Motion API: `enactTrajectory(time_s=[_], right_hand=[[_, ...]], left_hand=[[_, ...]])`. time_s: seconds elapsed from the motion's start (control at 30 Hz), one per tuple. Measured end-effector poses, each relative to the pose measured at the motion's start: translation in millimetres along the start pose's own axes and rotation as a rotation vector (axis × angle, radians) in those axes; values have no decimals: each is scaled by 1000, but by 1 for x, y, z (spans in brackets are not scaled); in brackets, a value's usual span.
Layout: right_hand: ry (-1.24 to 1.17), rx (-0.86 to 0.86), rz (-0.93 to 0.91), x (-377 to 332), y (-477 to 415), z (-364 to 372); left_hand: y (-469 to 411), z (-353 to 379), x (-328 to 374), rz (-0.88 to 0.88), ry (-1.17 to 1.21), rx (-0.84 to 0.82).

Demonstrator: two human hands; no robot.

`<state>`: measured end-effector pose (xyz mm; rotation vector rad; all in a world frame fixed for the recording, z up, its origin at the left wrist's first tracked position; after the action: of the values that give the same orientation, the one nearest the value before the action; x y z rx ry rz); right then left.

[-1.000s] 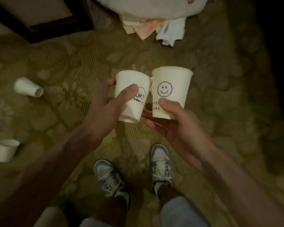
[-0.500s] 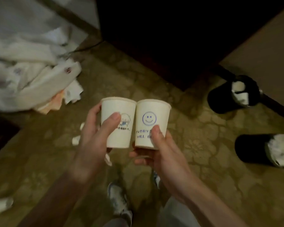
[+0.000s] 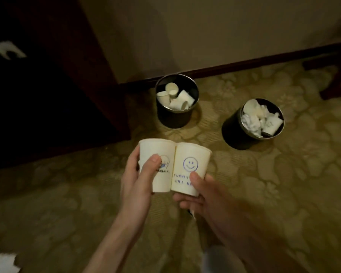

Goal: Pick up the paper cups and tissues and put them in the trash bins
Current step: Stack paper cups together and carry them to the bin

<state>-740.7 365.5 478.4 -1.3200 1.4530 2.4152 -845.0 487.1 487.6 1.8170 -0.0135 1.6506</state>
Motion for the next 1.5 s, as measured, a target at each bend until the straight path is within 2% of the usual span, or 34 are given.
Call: enactTrajectory(time_s=[0.13,0.27,0.5,0.63,0.73,0.9,1.13,1.23,1.33,1.5], right_hand=[[-78,197,-56,-45,-97,-45],[20,232,-75,-76,-205,-63],[224,270,-161,-109,-386,-60],[295,293,-128,-102,-457,-64],[311,321,-104,-87,-488,-72],[507,350,-70,-74,-502,-83],[833,309,-173,-86,-483,-83],[915,293,-246,-86,-453,-79],[900,198,-268,-80,-408,-72],[1000,93,-366,-61,-312,-52]], left_hand=[[-106,72,0,-39,-113,-24],[-211,115,-5,-67,-168,-36],[-385,139,-45,-118,-216,28],[-450,145,-80,-243,-275,20],[-480,152,-102,-245,-354,6],[-499,159,-130,-218,-472,-33],[-478,145,-119,-110,-669,-142],[-454,135,-102,-76,-776,-214],[-417,121,-82,-23,-888,-308],[-343,90,-37,54,-891,-353]])
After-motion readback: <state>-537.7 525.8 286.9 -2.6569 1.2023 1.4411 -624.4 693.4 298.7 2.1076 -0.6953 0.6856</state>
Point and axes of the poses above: each hand's wrist, its own y-axis away from the middle knuckle, its own z-axis out of the palm, x = y × z, the point moved 4 cm from there along -y, towards the middle knuckle, and after that the axes turned 1 degree about x, right-handed, at the moved point
